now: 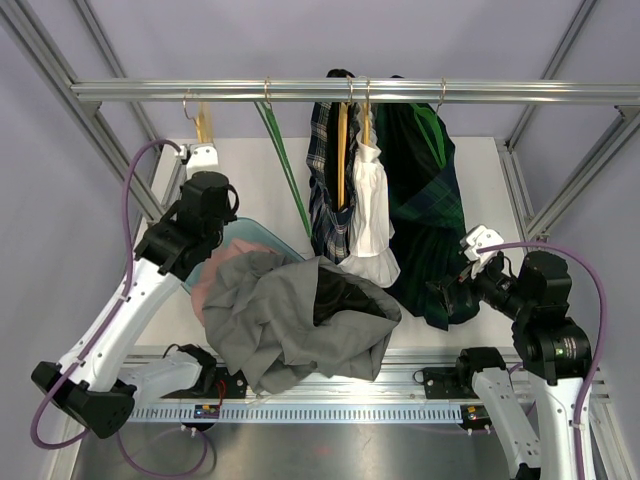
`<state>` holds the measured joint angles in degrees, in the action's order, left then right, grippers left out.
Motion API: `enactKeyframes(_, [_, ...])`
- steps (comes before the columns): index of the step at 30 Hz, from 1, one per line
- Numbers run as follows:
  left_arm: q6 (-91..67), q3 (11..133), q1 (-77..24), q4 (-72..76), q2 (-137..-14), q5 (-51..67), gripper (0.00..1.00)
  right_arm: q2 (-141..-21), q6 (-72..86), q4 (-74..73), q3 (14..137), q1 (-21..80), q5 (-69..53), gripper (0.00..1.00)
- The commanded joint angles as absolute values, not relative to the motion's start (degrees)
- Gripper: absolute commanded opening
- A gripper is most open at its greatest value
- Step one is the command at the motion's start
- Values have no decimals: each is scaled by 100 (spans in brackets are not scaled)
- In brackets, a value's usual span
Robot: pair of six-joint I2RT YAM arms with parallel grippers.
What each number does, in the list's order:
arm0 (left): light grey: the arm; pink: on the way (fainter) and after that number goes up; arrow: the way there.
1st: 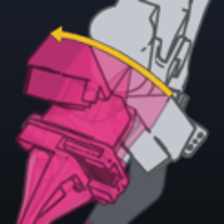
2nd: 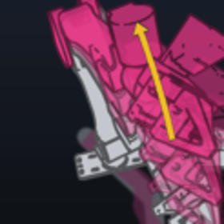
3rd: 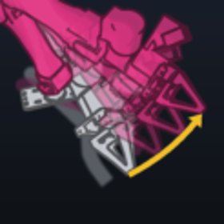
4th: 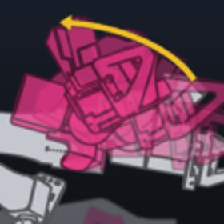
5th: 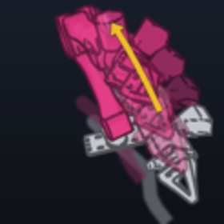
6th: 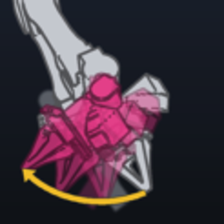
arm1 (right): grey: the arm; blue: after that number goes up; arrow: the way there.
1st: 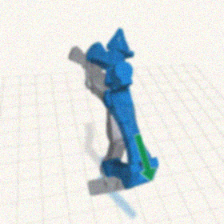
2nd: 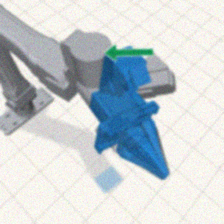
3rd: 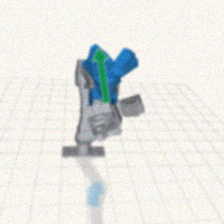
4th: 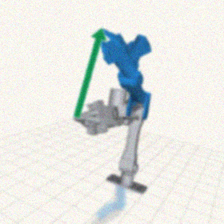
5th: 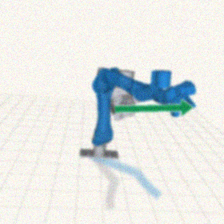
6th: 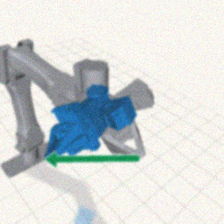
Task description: Remove the skirt from the hanger
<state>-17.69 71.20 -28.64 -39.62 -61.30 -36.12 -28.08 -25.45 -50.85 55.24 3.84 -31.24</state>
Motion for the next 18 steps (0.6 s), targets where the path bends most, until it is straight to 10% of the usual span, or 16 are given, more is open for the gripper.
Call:
enactKeyframes(1, [-1898,7629,-2734,-3111,-6161,-3332,0,-2760,-2505,-5054,5449,360,-3348,99])
enactKeyframes(18, [-2083,6828,-2725,-3137,-4763,-2751,0,-2769,-2514,-4957,5300,352,-3410,100])
